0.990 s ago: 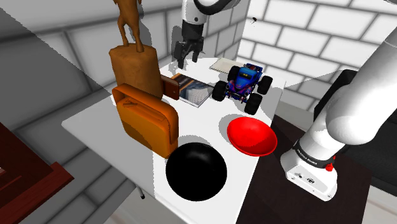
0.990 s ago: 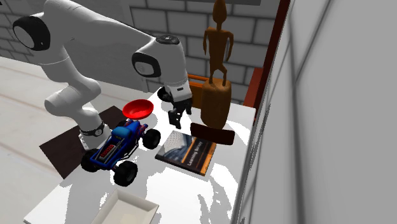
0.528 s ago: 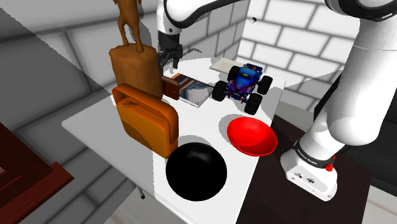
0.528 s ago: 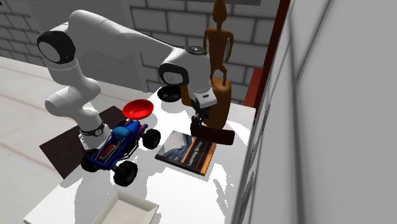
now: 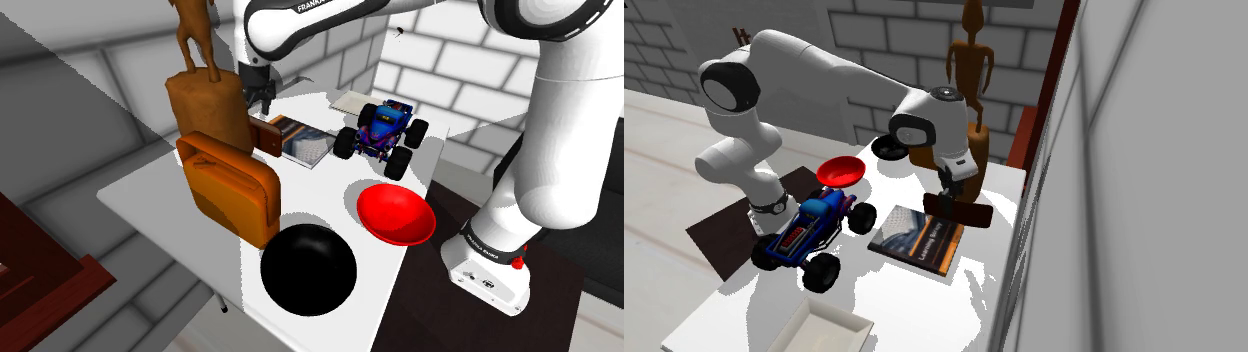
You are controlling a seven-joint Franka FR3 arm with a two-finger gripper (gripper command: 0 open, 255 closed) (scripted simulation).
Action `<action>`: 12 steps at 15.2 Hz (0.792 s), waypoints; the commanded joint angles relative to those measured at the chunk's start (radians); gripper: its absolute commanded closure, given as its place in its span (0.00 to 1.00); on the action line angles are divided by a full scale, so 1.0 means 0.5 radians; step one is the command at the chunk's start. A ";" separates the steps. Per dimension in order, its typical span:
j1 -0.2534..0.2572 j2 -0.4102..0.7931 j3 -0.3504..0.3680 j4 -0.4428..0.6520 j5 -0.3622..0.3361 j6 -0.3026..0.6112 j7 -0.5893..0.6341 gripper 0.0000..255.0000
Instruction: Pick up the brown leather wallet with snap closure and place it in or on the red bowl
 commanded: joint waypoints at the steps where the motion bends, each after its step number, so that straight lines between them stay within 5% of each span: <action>1: 0.018 0.044 0.011 -0.030 -0.004 0.043 0.004 0.00; 9: 0.023 0.051 0.005 -0.036 -0.004 0.055 0.003 0.00; 10: 0.026 0.062 0.005 -0.018 -0.006 0.049 0.005 1.00; 12: 0.024 0.047 0.006 -0.032 -0.003 0.047 0.004 1.00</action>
